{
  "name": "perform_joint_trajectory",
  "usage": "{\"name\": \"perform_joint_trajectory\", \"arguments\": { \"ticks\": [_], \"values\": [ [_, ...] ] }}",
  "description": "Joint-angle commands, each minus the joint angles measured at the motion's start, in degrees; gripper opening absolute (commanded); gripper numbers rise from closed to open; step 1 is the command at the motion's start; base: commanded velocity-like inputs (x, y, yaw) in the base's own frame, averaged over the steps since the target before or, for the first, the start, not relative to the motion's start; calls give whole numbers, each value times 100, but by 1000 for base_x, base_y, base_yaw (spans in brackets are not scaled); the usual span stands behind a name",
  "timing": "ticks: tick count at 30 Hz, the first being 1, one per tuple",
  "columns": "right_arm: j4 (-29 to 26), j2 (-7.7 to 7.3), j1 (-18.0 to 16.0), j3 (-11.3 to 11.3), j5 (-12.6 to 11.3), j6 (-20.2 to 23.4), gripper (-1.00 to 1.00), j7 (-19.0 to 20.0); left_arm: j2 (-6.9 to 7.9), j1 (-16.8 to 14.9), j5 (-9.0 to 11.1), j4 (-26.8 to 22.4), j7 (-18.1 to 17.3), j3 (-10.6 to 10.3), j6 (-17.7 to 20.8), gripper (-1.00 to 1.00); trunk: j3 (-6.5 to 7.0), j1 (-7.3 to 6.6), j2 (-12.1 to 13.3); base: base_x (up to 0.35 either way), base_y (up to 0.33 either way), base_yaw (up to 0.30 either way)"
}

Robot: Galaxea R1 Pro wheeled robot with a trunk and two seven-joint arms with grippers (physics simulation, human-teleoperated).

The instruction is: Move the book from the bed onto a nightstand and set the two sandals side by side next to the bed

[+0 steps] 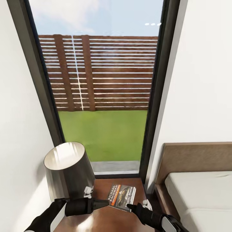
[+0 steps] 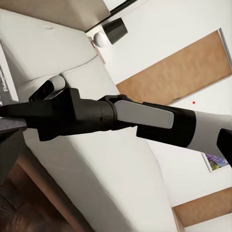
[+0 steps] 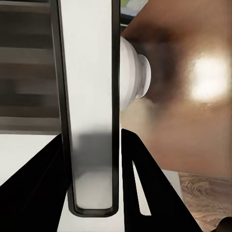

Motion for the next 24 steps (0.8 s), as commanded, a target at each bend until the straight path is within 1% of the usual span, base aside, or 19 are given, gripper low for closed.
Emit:
{"name": "perform_joint_trajectory", "arguments": {
  "ticks": [1, 24],
  "values": [
    [-1, -1, -3, -4, -42, 48, -100, 5, 7, -5, 49, -1, -2, -32, 60, 100, -24, 22, -45, 0, 0, 0],
    [2, 1, -3, -5, -42, 48, -100, 5, 7, -5, 49, -1, -2, -38, 60, 100, -437, 527, -967, 0, 0, 0]
  ]
}}
